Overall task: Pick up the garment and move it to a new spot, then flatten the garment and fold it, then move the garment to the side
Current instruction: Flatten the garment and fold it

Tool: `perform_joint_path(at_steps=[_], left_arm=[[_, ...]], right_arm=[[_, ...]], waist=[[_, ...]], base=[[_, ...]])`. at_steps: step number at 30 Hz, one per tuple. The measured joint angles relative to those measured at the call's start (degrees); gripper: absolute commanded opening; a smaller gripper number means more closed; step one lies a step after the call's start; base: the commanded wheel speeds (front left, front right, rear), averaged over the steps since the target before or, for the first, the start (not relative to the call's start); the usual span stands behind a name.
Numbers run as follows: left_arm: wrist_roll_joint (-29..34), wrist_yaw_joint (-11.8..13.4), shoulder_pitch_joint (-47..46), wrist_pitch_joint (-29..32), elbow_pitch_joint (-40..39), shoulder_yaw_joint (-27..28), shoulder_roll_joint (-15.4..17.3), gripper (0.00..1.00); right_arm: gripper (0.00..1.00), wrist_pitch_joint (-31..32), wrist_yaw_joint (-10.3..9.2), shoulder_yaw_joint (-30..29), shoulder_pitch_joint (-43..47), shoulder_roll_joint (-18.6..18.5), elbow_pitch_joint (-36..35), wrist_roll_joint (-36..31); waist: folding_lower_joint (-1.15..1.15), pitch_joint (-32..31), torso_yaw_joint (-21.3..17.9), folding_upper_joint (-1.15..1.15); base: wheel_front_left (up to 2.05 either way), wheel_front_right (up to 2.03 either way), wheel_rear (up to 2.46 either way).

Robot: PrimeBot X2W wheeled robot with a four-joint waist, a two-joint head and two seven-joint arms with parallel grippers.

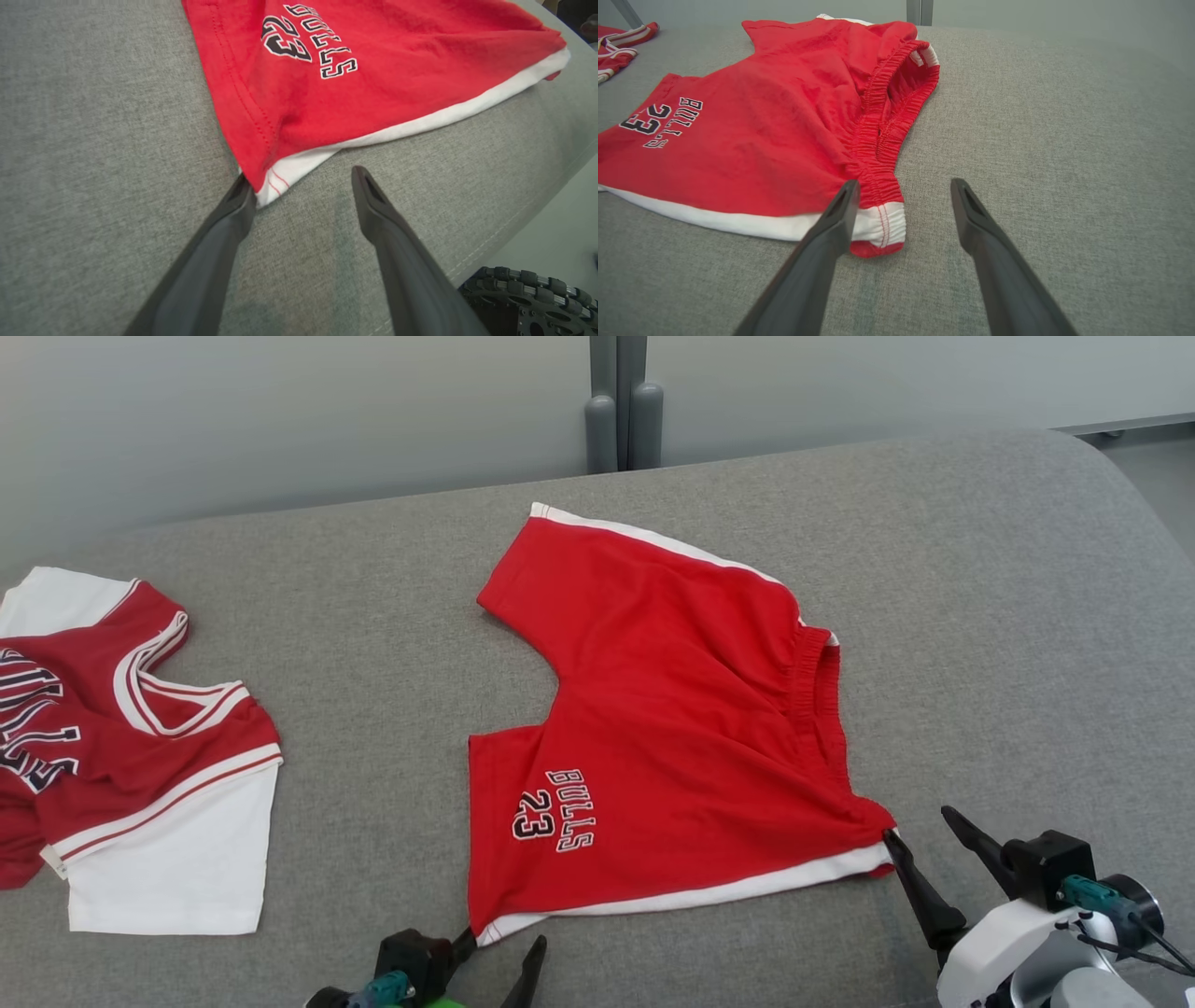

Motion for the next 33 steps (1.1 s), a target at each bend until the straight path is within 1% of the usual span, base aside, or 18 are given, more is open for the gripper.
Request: perform_joint_path(at_steps=[2, 3, 4, 5, 6, 7, 8, 9, 14, 19, 22, 23, 27, 30, 32, 33], left_arm=[[0.37, -0.19, -0.78, -0.60, 0.86, -0.45, -0.03, 1.00], [0.42, -0.20, -1.12, -0.69, 1.22, -0.71, -0.03, 0.95], [0.49, -0.29, -1.49, -0.81, 1.62, -0.98, -0.03, 0.78], [0.80, -0.53, -1.87, -0.99, 2.14, -1.23, -0.04, 0.55], [1.05, -0.63, -2.16, -1.03, 2.64, -1.38, -0.07, 0.45], [1.32, -0.64, -2.37, -1.26, 2.96, -1.45, -0.08, 0.26], [1.35, -0.66, -2.62, -1.41, 3.13, -1.47, -0.09, 0.09], [1.35, -0.67, -2.86, -1.49, 3.30, -1.47, -0.11, 0.00], [1.55, -0.71, -3.91, -2.50, 4.76, -1.64, -0.24, 0.00], [1.94, -0.88, -4.69, -3.74, 5.52, -1.42, -0.49, 0.00], [1.94, 0.00, -5.16, -4.45, 6.48, 0.11, -0.51, 0.00], [1.93, 0.46, -5.21, -4.53, 6.67, 0.69, -0.47, 0.00], [1.88, 1.76, -5.29, -5.19, 7.34, 2.63, -0.30, 0.00], [1.75, 1.92, -5.32, -5.52, 8.15, 2.78, -0.27, 0.00], [1.75, 1.92, -5.34, -5.53, 8.37, 2.79, -0.30, 0.00], [1.75, 1.92, -5.34, -5.54, 8.46, 2.79, -0.31, 0.00]], right_arm=[[1.00, 0.00, 0.03, 0.37, -0.66, 0.01, 0.49, -0.01], [1.00, 0.00, 0.21, 0.58, -0.87, 0.01, 0.71, -0.01], [1.00, 0.00, 0.37, 0.85, -1.07, 0.02, 0.93, -0.01], [1.00, 0.00, 0.45, 1.13, -1.36, 0.08, 1.20, -0.02], [1.00, 0.01, 0.63, 1.44, -1.65, 0.09, 1.44, -0.08], [1.00, 0.02, 0.85, 1.85, -1.88, 0.04, 1.69, -0.18], [1.00, 0.09, 0.89, 2.50, -2.11, -0.10, 2.02, -0.54], [1.00, 0.18, 1.25, 3.11, -2.43, -0.19, 2.53, -0.88], [1.00, 2.00, 1.64, 5.06, -3.65, -0.54, 4.88, -1.80], [1.00, 2.04, 1.80, 4.17, -3.77, -0.64, 6.10, -0.63], [1.00, 2.03, 1.92, 3.92, -3.81, -0.49, 6.24, 0.40], [1.00, 2.03, 2.33, 4.05, -3.83, -0.49, 6.24, 0.68], [1.00, 2.03, 2.38, 5.11, -3.84, -0.73, 6.14, 1.11], [1.00, 2.20, 2.89, 6.21, -3.84, -1.63, 6.12, 1.25], [1.00, 2.31, 2.89, 7.10, -3.84, -1.98, 6.15, 1.64], [0.98, 2.38, 2.89, 7.43, -3.84, -2.00, 6.14, 1.72]], waist=[[0.00, 0.09, 0.11, 0.00], [0.00, 0.14, 0.17, 0.00], [0.00, 0.18, 0.23, 0.00], [0.00, 0.24, 0.27, 0.00], [0.00, 0.28, 0.31, 0.00], [0.00, 0.34, 0.34, 0.00], [0.00, 0.39, 0.36, 0.00], [0.00, 0.44, 0.38, 0.00], [0.00, 0.66, 0.60, 0.00], [0.00, 0.81, 1.52, 0.00], [0.00, 0.93, 2.09, 0.00], [0.00, 0.98, 2.25, 0.00], [0.00, 1.03, 2.55, 0.00], [0.00, 0.99, 2.65, 0.00], [0.00, 0.93, 2.67, 0.00], [0.00, 0.90, 2.67, 0.00]], base=[[0.00, 0.00, 0.00], [0.00, 0.00, 0.00], [0.00, 0.00, 0.00], [0.00, 0.00, 0.00], [0.00, 0.00, 0.00], [0.00, 0.00, 0.00], [0.00, 0.00, 0.00], [0.00, 0.00, 0.00], [0.00, 0.00, 0.00], [0.00, 0.00, 0.00], [0.00, 0.00, 0.00], [0.00, 0.00, 0.00], [0.00, 0.00, 0.00], [0.00, 0.00, 0.00], [0.00, 0.00, 0.00], [0.00, 0.00, 0.00]])
